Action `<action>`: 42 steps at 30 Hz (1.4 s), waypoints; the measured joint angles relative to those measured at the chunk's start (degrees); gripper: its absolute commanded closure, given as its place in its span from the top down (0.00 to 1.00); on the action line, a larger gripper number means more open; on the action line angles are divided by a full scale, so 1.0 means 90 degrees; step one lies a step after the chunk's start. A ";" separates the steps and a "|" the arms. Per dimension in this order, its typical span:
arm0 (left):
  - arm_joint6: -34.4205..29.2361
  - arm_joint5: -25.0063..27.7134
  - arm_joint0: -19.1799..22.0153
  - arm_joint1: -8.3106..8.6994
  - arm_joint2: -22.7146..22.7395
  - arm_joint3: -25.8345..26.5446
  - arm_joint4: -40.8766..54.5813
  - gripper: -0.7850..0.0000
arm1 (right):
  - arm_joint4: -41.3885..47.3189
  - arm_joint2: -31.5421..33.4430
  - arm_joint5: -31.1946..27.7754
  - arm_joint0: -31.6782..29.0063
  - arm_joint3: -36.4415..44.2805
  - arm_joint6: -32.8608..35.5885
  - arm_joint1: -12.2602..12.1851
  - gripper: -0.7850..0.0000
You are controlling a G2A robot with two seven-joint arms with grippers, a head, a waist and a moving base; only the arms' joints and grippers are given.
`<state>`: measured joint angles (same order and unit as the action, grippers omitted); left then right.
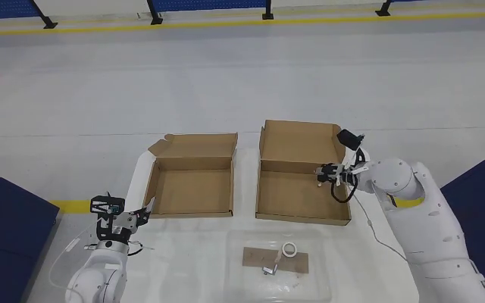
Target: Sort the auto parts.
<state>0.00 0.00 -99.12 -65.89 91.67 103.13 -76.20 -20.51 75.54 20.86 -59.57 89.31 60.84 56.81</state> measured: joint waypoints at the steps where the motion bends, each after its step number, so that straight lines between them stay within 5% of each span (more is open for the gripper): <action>1: 0.0000 0.0000 0.0000 0.0000 0.0000 0.0000 0.0000 1.00 | 0.0000 0.0006 0.0001 -0.0008 0.0014 0.0000 -0.0001 0.00; 17: 0.0000 0.0000 0.0000 0.0000 0.0000 0.0000 0.0000 1.00 | -0.0634 -0.0550 0.0363 0.0435 -0.0232 0.0040 0.0064 0.00; 24: 0.0000 0.0000 0.0000 0.0000 0.0000 0.0000 0.0000 1.00 | -0.1519 -0.1993 0.0889 0.1703 -0.1360 0.0141 0.0400 0.00; 30: 0.0000 0.0000 0.0000 0.0000 0.0000 0.0000 0.0000 1.00 | -0.1353 -0.2885 0.1010 0.2328 -0.2414 -0.0089 0.0791 0.00; 36: 0.0000 0.0000 0.0000 0.0000 0.0000 0.0000 0.0000 1.00 | -0.1077 -0.3372 0.1038 0.2689 -0.3386 -0.0169 0.1111 0.00; 42: 0.0000 0.0000 0.0000 0.0000 0.0000 0.0000 0.0000 1.00 | -0.1062 -0.3395 0.1036 0.2716 -0.3452 -0.0173 0.1130 0.00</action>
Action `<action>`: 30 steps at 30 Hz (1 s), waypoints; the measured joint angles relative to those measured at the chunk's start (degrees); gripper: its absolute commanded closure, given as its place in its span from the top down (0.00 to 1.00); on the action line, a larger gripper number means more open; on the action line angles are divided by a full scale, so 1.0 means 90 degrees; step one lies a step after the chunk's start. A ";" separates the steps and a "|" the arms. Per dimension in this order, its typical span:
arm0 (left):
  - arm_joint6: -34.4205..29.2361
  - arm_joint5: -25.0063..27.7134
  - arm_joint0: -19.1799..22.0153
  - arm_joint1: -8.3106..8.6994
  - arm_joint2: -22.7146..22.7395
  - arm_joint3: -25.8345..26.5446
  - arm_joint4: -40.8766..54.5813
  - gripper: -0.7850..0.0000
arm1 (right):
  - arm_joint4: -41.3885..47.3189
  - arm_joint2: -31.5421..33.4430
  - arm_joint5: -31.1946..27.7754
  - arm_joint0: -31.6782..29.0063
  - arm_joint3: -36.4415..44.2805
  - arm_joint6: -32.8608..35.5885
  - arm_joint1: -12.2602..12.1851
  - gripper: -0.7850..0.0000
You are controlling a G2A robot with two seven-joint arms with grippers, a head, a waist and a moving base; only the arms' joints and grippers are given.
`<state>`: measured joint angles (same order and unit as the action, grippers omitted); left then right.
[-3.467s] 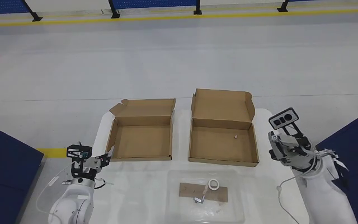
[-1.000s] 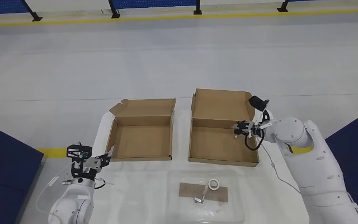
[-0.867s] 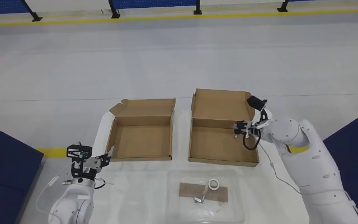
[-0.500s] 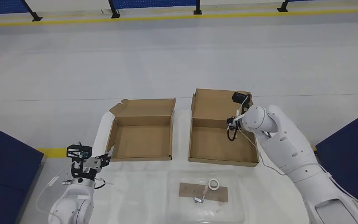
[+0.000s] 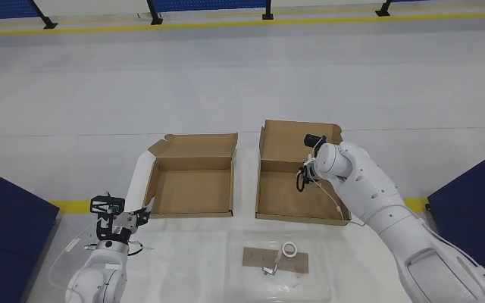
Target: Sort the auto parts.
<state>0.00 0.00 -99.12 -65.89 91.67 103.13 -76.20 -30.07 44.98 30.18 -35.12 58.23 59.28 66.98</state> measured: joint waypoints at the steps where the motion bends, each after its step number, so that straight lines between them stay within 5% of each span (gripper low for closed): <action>1: 0.0000 0.0000 0.0000 0.0000 0.0000 0.0000 0.0000 1.00 | 0.0000 0.0000 0.0000 0.0000 0.0000 0.0000 0.0000 0.00; 30: 0.0000 0.0000 0.0000 0.0000 0.0000 0.0000 0.0000 1.00 | 0.0041 -0.0639 0.0009 0.0394 -0.1899 -0.0458 0.0732 0.00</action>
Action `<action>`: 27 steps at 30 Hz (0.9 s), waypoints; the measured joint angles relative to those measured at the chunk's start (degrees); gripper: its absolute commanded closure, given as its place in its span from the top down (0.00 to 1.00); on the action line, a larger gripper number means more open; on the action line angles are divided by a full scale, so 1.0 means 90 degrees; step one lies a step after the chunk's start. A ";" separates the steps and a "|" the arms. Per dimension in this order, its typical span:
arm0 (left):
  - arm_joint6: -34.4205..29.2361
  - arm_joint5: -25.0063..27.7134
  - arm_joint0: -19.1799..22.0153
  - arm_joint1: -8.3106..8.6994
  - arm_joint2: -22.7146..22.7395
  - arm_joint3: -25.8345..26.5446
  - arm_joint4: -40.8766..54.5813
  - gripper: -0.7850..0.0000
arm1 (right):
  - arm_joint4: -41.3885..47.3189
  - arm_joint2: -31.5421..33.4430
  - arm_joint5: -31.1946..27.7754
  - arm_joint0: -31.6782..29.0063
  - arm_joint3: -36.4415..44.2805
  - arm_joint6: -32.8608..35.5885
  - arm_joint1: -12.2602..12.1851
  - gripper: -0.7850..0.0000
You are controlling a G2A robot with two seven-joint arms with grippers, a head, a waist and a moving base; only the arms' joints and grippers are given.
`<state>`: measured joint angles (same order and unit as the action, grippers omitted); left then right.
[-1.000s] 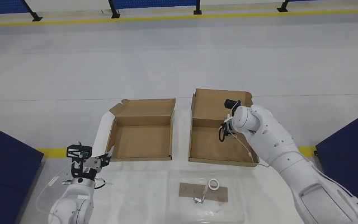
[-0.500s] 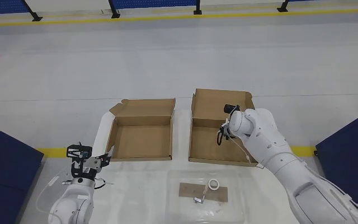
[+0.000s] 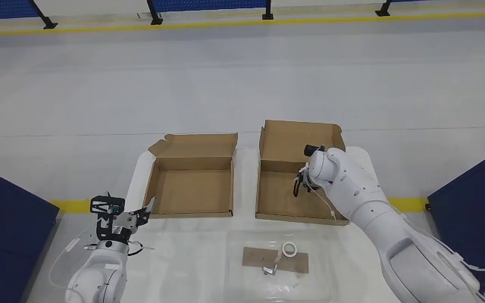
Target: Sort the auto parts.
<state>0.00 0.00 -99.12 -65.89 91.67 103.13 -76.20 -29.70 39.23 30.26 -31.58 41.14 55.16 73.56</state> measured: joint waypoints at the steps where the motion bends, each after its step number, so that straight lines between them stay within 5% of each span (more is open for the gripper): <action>1: 0.0000 0.0000 0.0000 0.0000 0.0000 0.0000 0.0000 1.00 | 0.0006 -0.0013 -0.0014 0.0012 -0.0055 -0.0010 0.0024 0.00; 5: 0.0000 0.0000 0.0000 0.0000 0.0000 0.0000 0.0000 1.00 | 0.0016 -0.0061 -0.0072 0.0078 -0.0269 -0.0042 0.0121 0.00; 13: 0.0000 0.0000 0.0000 0.0000 0.0000 0.0000 0.0000 1.00 | -0.0018 -0.0102 -0.0163 0.0201 -0.0550 -0.0093 0.0272 0.43; 16: 0.0000 0.0000 0.0000 0.0000 0.0000 0.0000 0.0000 1.00 | 0.0027 -0.0046 -0.0224 0.0213 -0.0570 -0.0174 0.0295 0.48; 17: 0.0000 0.0000 0.0000 0.0000 0.0000 0.0000 0.0000 1.00 | 0.0023 -0.0035 -0.0233 0.0210 -0.0568 -0.0193 0.0298 0.54; 18: 0.0000 0.0000 0.0000 0.0000 0.0000 0.0000 0.0000 1.00 | 0.0012 -0.0020 -0.0244 0.0204 -0.0552 -0.0205 0.0300 0.78; 20: 0.0000 0.0000 0.0000 0.0000 0.0000 0.0000 0.0000 1.00 | -0.0011 0.0005 -0.0274 0.0189 -0.0503 -0.0210 0.0297 1.00; 27: 0.0000 0.0000 0.0000 0.0000 0.0000 0.0000 0.0000 1.00 | -0.0169 0.0232 -0.0328 0.0033 0.0057 -0.0110 0.0159 1.00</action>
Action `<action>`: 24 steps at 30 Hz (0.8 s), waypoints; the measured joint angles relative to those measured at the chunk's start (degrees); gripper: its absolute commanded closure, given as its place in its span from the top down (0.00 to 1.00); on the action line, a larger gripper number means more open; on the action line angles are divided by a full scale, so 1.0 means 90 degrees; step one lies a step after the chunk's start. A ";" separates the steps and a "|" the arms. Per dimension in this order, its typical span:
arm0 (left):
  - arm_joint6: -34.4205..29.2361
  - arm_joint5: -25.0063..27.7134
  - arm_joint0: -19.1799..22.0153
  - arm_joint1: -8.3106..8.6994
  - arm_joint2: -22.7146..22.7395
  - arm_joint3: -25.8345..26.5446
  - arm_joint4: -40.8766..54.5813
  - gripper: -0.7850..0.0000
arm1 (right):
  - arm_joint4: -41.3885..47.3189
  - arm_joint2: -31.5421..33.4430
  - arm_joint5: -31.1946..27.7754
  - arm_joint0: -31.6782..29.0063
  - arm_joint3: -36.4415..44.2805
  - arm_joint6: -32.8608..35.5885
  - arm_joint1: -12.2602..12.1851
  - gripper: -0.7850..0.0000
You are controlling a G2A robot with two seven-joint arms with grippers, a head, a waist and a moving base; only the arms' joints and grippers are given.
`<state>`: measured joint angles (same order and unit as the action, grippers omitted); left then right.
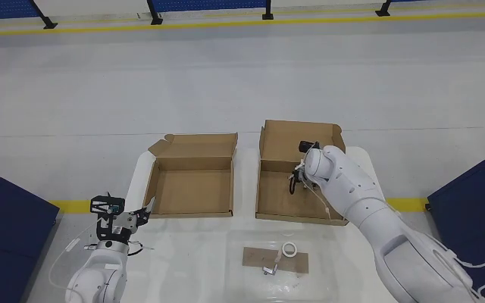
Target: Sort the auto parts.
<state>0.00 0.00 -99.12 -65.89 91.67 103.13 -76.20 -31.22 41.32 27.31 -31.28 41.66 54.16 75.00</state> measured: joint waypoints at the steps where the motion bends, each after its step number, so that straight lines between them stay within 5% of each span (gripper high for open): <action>1: 0.0000 0.0000 0.0000 0.0000 0.0000 0.0000 0.0000 1.00 | -0.0025 0.0052 -0.0012 -0.0039 0.0125 0.0030 -0.0036 1.00; 7: 0.0000 0.0000 0.0000 0.0000 0.0000 0.0000 0.0000 1.00 | -0.0293 0.0439 -0.0099 -0.0382 0.1158 0.0388 -0.0323 1.00; 18: 0.0000 0.0000 0.0000 0.0000 0.0000 0.0000 0.0000 1.00 | -0.0279 0.0443 -0.0112 -0.0394 0.1121 0.0372 -0.0322 1.00; 24: 0.0000 0.0000 0.0000 0.0000 0.0000 0.0000 0.0000 1.00 | -0.0657 0.0558 -0.0806 -0.0652 0.2004 0.0627 -0.0481 1.00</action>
<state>0.00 0.00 -99.12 -65.89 91.67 103.13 -76.20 -37.13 46.35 20.06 -37.15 59.69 59.81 70.67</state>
